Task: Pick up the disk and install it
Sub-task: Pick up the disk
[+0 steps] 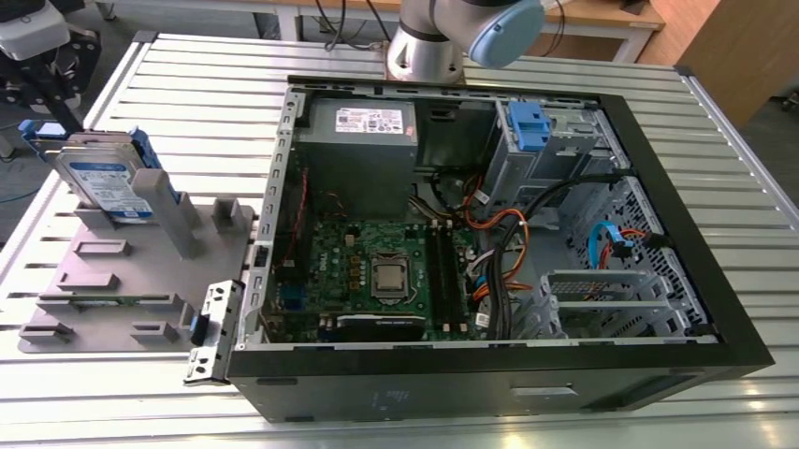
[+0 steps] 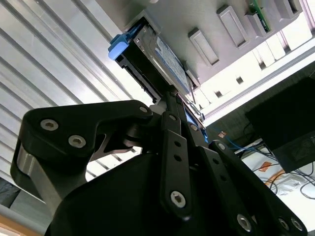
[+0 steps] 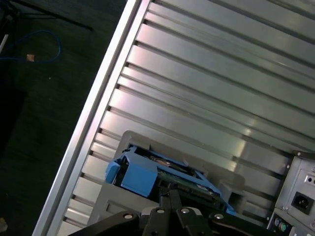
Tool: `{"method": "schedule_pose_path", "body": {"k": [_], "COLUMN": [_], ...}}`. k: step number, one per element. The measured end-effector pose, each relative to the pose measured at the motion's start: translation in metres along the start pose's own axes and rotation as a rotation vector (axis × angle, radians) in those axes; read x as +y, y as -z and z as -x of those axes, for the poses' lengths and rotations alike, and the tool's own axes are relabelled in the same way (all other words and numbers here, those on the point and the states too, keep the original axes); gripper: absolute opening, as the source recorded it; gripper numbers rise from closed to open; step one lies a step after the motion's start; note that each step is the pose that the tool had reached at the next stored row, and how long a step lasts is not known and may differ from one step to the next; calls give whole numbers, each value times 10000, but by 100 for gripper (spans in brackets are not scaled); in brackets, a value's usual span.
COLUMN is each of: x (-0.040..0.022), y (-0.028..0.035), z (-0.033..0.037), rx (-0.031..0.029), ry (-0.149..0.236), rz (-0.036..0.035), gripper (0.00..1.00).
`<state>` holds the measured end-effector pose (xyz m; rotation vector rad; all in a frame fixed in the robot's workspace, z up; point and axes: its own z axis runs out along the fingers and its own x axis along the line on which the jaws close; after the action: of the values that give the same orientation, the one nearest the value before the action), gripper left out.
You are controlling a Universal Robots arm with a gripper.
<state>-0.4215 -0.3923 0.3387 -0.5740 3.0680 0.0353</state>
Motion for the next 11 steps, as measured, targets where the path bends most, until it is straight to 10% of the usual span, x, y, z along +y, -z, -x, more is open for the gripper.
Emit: {"method": "schedule_pose_path", "body": {"k": [11], "x": [0], "y": [1], "z": [0], "rx": [25], "ry": [1232], "rz": [29], "gripper": [11]}}
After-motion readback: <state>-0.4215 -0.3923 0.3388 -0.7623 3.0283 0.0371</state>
